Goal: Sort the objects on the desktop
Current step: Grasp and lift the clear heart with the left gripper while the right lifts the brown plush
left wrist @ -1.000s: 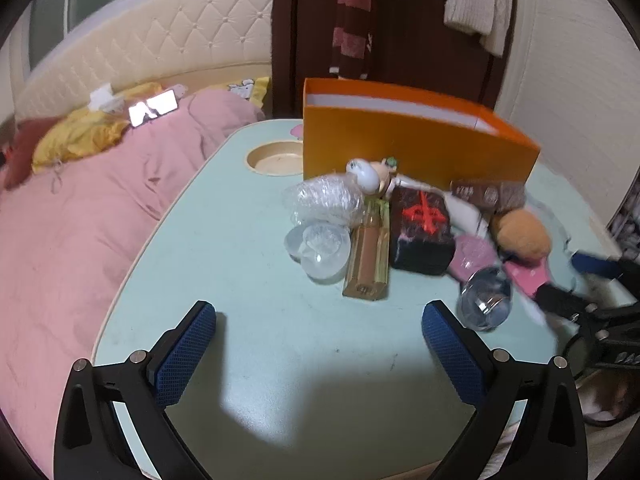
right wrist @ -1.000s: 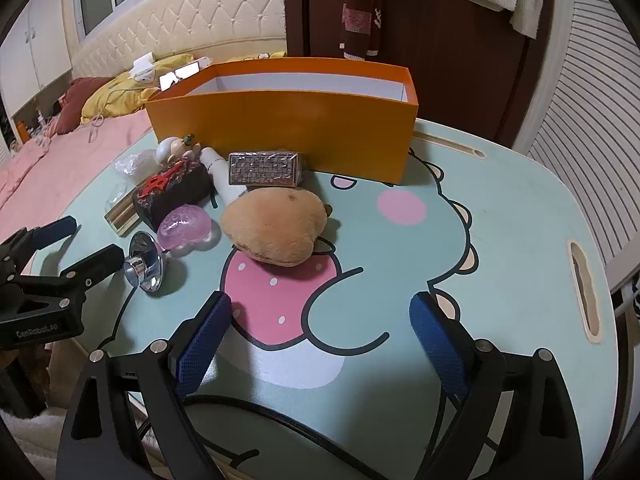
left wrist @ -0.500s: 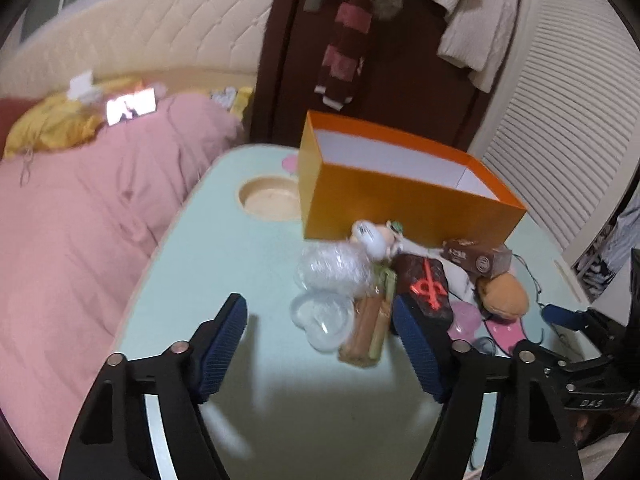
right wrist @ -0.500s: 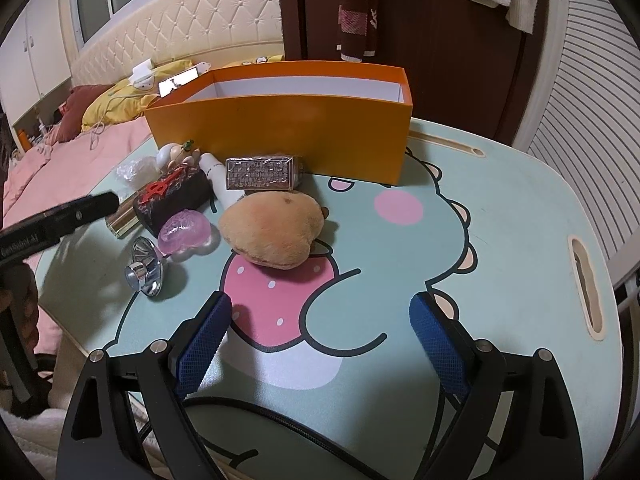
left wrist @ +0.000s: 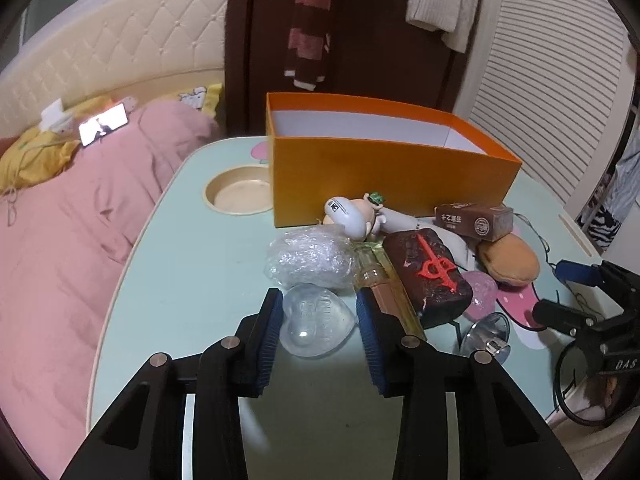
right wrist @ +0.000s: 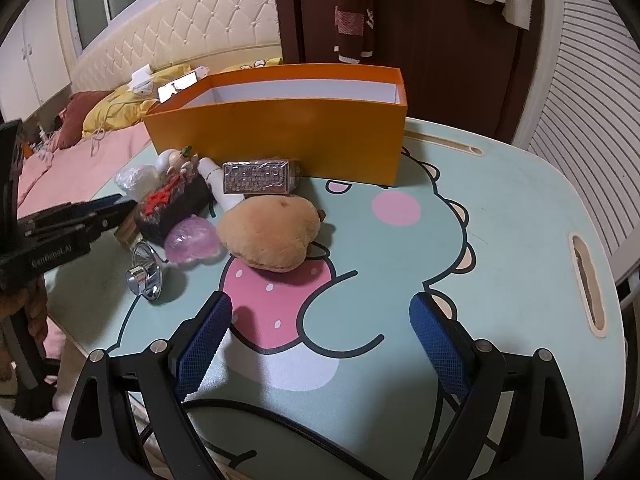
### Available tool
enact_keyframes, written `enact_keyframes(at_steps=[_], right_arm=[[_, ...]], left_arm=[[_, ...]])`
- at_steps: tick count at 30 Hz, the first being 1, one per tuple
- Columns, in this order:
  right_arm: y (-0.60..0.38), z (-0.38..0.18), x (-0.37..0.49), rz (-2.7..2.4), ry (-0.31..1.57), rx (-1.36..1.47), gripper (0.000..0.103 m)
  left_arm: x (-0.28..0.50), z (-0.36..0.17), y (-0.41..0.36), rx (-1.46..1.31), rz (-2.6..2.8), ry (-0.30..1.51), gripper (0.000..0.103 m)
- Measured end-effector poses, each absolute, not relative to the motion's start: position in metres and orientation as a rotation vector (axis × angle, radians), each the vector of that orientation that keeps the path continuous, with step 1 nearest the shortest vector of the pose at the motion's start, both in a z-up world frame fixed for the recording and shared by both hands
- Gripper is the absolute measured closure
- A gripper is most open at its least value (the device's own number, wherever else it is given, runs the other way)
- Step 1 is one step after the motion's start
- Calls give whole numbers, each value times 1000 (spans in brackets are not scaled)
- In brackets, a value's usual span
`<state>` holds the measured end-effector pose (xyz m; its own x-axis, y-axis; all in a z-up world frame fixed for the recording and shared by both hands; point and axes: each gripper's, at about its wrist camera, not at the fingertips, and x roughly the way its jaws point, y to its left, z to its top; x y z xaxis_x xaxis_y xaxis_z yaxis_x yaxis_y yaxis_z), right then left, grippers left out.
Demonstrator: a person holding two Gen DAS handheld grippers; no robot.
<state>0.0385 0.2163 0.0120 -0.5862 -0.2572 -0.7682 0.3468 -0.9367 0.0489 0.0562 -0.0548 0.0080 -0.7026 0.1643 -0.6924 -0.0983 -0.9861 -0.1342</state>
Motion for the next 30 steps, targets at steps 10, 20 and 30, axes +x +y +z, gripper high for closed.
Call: enact_keyframes(at_steps=[10, 20, 30], right_arm=[[198, 33, 21, -2519, 147, 1122, 12], [181, 22, -4, -2463, 170, 1200, 18], [197, 26, 10, -2486, 195, 1144, 54]], left_arm=[[69, 10, -65, -1128, 2797, -173, 67], [70, 13, -71, -1119, 2805, -214, 67], [68, 28, -69, -1072, 2794, -239, 67]])
